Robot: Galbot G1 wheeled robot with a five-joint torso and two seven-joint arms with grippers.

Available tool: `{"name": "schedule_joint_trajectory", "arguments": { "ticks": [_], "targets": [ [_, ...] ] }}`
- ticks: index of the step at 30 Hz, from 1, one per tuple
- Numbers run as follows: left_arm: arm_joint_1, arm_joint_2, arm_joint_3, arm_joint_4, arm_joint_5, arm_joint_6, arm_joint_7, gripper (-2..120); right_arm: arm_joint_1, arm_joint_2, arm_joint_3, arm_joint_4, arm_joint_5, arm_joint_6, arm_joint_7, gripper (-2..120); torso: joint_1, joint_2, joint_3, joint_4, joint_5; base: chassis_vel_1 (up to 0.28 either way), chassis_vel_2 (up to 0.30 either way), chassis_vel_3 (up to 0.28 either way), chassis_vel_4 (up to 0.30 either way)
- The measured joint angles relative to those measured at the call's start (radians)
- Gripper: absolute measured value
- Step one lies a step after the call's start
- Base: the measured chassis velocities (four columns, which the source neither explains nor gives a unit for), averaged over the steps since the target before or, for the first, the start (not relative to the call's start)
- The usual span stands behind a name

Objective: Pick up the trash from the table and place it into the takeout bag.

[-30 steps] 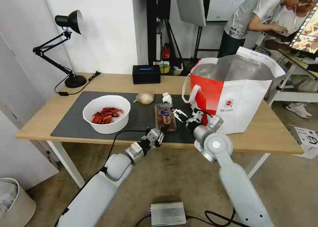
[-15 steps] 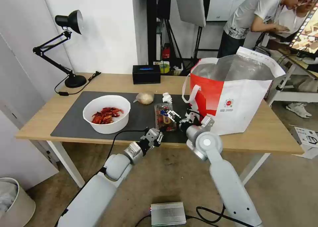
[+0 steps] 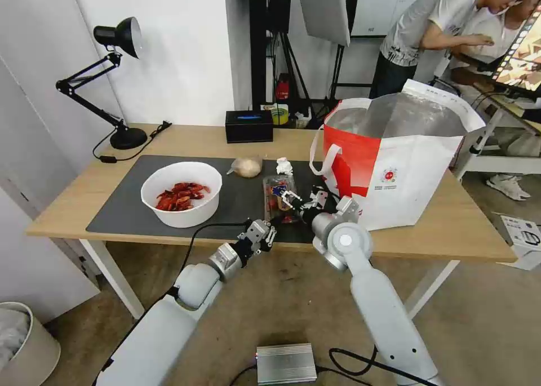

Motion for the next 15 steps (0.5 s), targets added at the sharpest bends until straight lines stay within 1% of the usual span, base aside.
{"name": "schedule_joint_trajectory", "arguments": {
  "ticks": [3,4,5,7,8,10,11,12,13,15],
  "targets": [
    [0.000,-0.001,0.001,0.000,0.000,0.000,0.001,0,0.000,0.002,0.001,-0.008,0.000,-0.001,0.000,33,0.000,0.000,0.000,0.0000,0.0000,0.000,0.000,0.000,0.000],
    [0.000,-0.001,0.001,0.000,0.000,0.000,0.001,0,0.000,0.002,0.001,-0.008,0.000,-0.001,0.000,33,0.000,0.000,0.000,0.0000,0.0000,0.000,0.000,0.000,0.000],
    [0.001,-0.002,0.002,-0.001,0.000,0.000,0.001,0,0.000,0.002,0.002,-0.009,0.000,-0.001,0.000,30,0.000,0.000,0.000,0.0000,0.0000,0.000,0.000,0.000,0.000],
    [0.002,-0.002,0.002,-0.001,0.000,0.000,0.002,0,-0.002,0.004,0.002,-0.011,-0.001,-0.001,0.000,18,0.000,0.000,0.000,0.0000,0.0000,0.000,0.000,0.000,0.000],
    [0.002,-0.002,0.002,-0.001,0.000,0.000,0.002,0,-0.002,0.004,0.002,-0.011,-0.001,-0.001,0.000,18,0.000,0.000,0.000,0.0000,0.0000,0.000,0.000,0.000,0.000],
    [0.004,-0.002,0.000,-0.002,0.000,0.000,0.003,0,-0.004,0.005,0.003,-0.013,-0.006,0.000,-0.003,8,0.000,0.000,0.000,0.0000,0.0000,0.000,0.000,0.000,0.000],
    [0.004,-0.002,0.000,-0.002,0.000,0.000,0.003,0,-0.004,0.005,0.003,-0.013,-0.006,0.000,-0.003,8,0.000,0.000,0.000,0.0000,0.0000,0.000,0.000,0.000,0.000],
    [0.005,-0.002,-0.001,-0.003,-0.001,0.000,0.003,0,-0.007,0.005,0.001,-0.012,-0.019,0.003,-0.007,3,0.000,0.000,0.000,0.0001,0.0000,0.000,0.000,0.000,0.000],
    [0.008,-0.002,-0.003,-0.004,-0.001,0.000,0.001,0,-0.012,0.004,-0.004,-0.008,-0.038,0.006,-0.014,0,0.000,0.000,0.000,0.0000,0.0001,0.000,0.000,0.000,0.000],
    [0.010,-0.002,-0.005,-0.006,-0.003,0.000,-0.001,0,-0.015,0.004,-0.006,-0.005,-0.046,0.008,-0.016,0,0.000,0.000,0.000,0.0000,0.0000,0.000,0.000,0.000,0.000]
  ]
}}
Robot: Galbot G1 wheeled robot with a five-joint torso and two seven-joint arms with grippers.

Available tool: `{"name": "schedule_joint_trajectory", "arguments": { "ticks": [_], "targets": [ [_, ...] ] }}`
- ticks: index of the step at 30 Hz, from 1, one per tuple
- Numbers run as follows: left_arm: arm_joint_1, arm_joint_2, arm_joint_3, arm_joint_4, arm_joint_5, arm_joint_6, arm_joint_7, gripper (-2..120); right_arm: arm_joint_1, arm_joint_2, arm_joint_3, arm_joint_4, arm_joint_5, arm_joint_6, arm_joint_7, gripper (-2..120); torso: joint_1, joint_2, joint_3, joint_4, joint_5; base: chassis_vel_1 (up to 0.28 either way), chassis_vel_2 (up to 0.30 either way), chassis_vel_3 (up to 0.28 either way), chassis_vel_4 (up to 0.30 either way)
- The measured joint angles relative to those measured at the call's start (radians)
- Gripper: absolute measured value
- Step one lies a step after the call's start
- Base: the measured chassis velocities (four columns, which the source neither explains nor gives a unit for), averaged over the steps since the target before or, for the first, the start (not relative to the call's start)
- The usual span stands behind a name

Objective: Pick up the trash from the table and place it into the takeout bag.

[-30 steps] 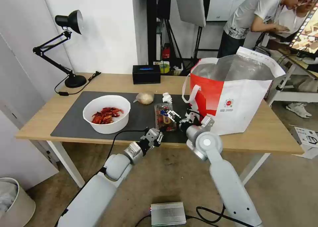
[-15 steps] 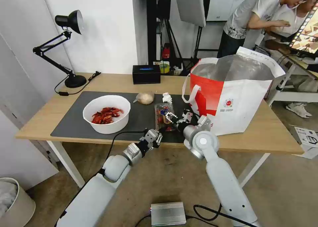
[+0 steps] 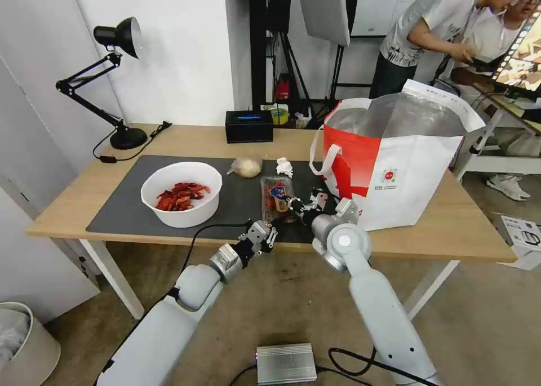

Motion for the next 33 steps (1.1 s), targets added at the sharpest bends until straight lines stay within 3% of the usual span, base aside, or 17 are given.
{"name": "schedule_joint_trajectory", "arguments": {
  "ticks": [6,8,12,14,19,26,33],
  "targets": [
    [0.007,0.006,-0.004,-0.020,-0.033,0.004,-0.006,14,-0.005,0.000,-0.008,0.003,-0.017,0.017,-0.009,0,0.000,0.000,0.000,0.0000,0.0000,0.000,0.000,0.000,0.000],
    [0.018,0.020,-0.014,-0.053,-0.065,0.012,-0.013,27,-0.012,-0.004,-0.013,0.013,-0.033,0.029,-0.023,0,0.000,0.000,0.000,0.0000,0.0000,0.000,0.000,0.000,0.000],
    [0.028,0.033,-0.021,-0.077,-0.090,0.023,-0.024,36,-0.016,-0.008,-0.014,0.019,-0.038,0.034,-0.026,0,0.000,0.000,0.000,0.0000,0.0000,0.000,0.000,0.000,0.000],
    [0.056,0.046,-0.047,-0.121,-0.124,0.049,-0.051,50,-0.023,-0.021,-0.017,0.035,-0.046,0.044,-0.039,0,0.000,0.000,0.000,0.0000,0.0000,0.000,0.000,0.000,0.000],
    [0.093,0.053,-0.083,-0.166,-0.149,0.078,-0.085,64,-0.038,-0.043,-0.030,0.056,-0.082,0.062,-0.054,0,0.000,0.000,0.000,0.0000,0.0000,0.000,0.000,0.000,0.000],
    [0.199,0.054,-0.208,-0.257,-0.189,0.112,-0.126,93,-0.081,-0.088,-0.054,0.112,-0.175,0.098,-0.110,0,0.000,0.000,0.000,0.0000,0.0000,0.000,0.000,0.000,0.000],
    [0.286,0.053,-0.316,-0.328,-0.220,0.147,-0.133,100,-0.112,-0.115,-0.060,0.160,-0.244,0.124,-0.142,0,0.000,0.000,0.000,0.0001,0.0000,0.000,0.000,0.000,0.000]
  ]
}}
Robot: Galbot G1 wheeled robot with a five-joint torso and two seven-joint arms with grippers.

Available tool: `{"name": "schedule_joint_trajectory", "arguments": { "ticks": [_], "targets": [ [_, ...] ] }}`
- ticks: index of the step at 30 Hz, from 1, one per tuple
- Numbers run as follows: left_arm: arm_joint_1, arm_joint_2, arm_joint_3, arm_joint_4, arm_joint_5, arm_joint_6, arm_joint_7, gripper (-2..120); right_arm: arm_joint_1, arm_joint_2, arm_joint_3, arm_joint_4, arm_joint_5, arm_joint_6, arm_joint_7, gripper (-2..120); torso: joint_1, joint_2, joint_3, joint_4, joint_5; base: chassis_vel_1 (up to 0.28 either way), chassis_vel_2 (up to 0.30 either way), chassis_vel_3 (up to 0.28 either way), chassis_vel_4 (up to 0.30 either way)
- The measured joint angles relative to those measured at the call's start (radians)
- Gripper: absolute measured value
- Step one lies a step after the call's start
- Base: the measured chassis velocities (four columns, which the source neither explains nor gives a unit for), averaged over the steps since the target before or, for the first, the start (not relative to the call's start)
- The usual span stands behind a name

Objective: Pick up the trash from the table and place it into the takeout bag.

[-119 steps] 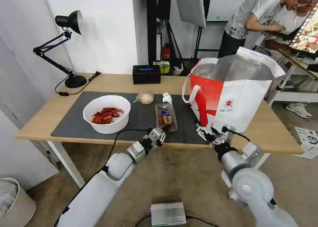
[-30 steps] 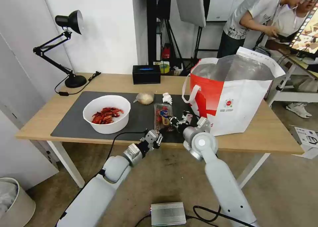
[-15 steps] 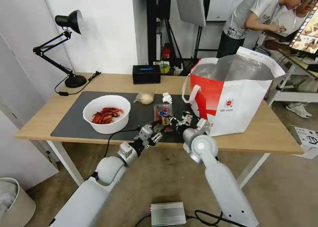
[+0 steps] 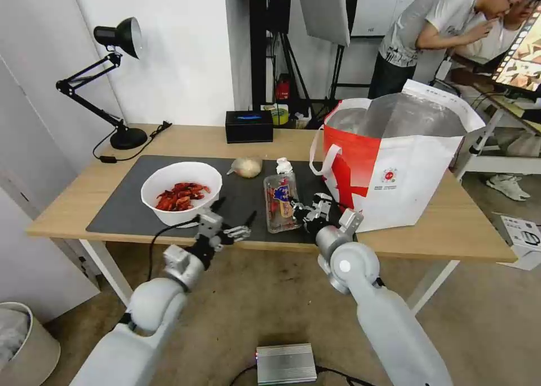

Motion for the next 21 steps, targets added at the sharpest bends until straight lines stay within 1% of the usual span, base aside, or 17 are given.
{"name": "schedule_joint_trajectory", "arguments": {
  "ticks": [1,3,4,6,9,12,18,19,21],
  "targets": [
    [0.018,-0.001,-0.029,-0.014,-0.007,0.005,0.000,100,-0.005,-0.009,-0.001,0.014,-0.016,0.005,-0.009,0,0.000,0.000,0.000,-0.0001,-0.0001,0.000,0.000,0.000,0.000],
    [0.022,-0.002,-0.040,-0.018,-0.009,0.005,0.000,100,-0.006,-0.012,-0.001,0.018,-0.021,0.007,-0.012,0,0.000,0.000,0.000,-0.0001,-0.0001,0.000,0.000,0.000,0.000],
    [0.042,-0.007,-0.071,-0.031,-0.018,0.008,-0.001,100,-0.013,-0.025,0.000,0.039,-0.041,0.016,-0.025,0,0.000,0.000,0.000,0.0000,0.0000,0.000,0.000,0.000,0.000],
    [0.050,-0.009,-0.084,-0.036,-0.024,0.011,-0.001,100,-0.018,-0.032,0.000,0.048,-0.049,0.019,-0.031,0,0.000,0.000,0.000,0.0000,-0.0001,0.000,0.000,0.000,0.000],
    [0.067,-0.014,-0.116,-0.048,-0.038,0.013,0.000,100,-0.048,-0.061,0.013,0.097,-0.080,0.031,-0.055,0,0.000,0.000,0.000,0.0000,0.0000,0.000,0.000,0.000,0.000],
    [0.067,-0.016,-0.120,-0.049,-0.040,0.013,0.000,100,-0.061,-0.068,0.021,0.114,-0.083,0.032,-0.060,0,0.000,0.000,0.000,-0.0001,0.0000,0.000,0.000,0.000,0.000],
    [0.070,-0.021,-0.130,-0.052,-0.043,0.013,0.001,100,-0.127,-0.101,0.075,0.203,-0.088,0.035,-0.071,0,0.000,0.000,0.000,-0.0002,0.0000,0.000,0.000,0.000,0.000],
    [0.074,-0.022,-0.136,-0.052,-0.043,0.013,0.001,100,-0.140,-0.110,0.091,0.231,-0.077,0.035,-0.075,0,0.000,0.000,0.000,-0.0005,0.0001,0.000,0.000,0.000,0.000],
    [0.079,-0.026,-0.144,-0.052,-0.039,0.013,0.002,100,-0.143,-0.117,0.099,0.247,-0.065,0.035,-0.076,0,0.000,0.000,0.000,-0.0003,0.0001,0.000,0.000,0.000,0.000]
  ]
}}
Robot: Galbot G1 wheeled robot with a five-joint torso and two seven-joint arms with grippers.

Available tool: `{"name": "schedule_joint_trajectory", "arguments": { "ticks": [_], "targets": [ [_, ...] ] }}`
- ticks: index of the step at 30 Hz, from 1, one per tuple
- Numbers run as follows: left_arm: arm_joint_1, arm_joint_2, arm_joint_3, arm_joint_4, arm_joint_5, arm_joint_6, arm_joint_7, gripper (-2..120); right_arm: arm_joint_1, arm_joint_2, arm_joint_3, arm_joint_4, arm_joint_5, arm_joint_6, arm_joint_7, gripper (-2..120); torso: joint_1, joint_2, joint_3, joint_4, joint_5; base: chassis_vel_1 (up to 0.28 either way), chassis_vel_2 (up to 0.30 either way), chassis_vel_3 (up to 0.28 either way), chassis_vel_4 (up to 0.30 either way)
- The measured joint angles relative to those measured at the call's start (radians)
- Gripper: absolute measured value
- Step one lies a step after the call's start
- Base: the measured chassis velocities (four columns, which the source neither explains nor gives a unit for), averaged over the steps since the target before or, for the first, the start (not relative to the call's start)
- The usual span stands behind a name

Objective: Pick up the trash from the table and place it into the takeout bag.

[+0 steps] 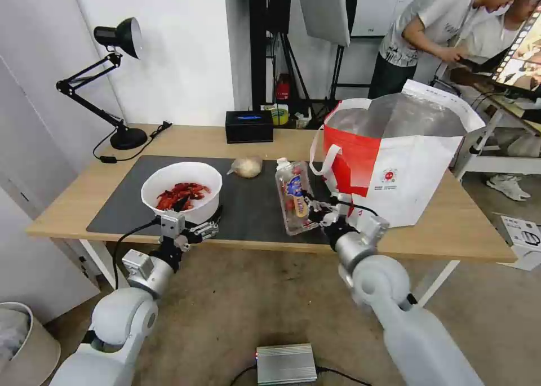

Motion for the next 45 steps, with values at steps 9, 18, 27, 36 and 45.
{"name": "schedule_joint_trajectory", "arguments": {
  "ticks": [9,18,27,36,45],
  "targets": [
    [0.048,-0.004,-0.053,-0.028,0.003,0.005,0.002,100,0.000,-0.055,0.071,0.105,0.081,-0.004,0.000,0,0.000,0.000,0.000,0.0002,0.0000,0.000,0.000,0.000,0.000],
    [0.075,-0.007,-0.074,-0.059,0.002,0.019,0.002,100,0.010,-0.124,0.209,0.194,0.173,0.009,-0.007,0,0.000,0.000,0.000,0.0002,0.0000,0.000,0.000,0.000,0.000],
    [0.099,-0.012,-0.094,-0.085,0.001,0.019,0.003,100,0.045,-0.214,0.315,0.209,0.282,0.024,0.017,0,0.000,0.000,0.000,0.0000,0.0001,0.000,0.000,0.000,0.000],
    [0.129,-0.019,-0.115,-0.110,0.001,0.019,0.007,100,0.181,-0.290,0.348,0.149,0.424,0.033,0.092,0,0.000,0.000,0.000,0.0002,0.0000,0.000,0.000,0.000,0.000],
    [0.135,-0.029,-0.124,-0.107,0.002,0.018,0.009,100,0.312,-0.318,0.348,0.029,0.598,0.034,0.241,0,0.000,0.000,0.000,0.0001,0.0000,0.000,0.000,0.000,0.000]
  ]
}}
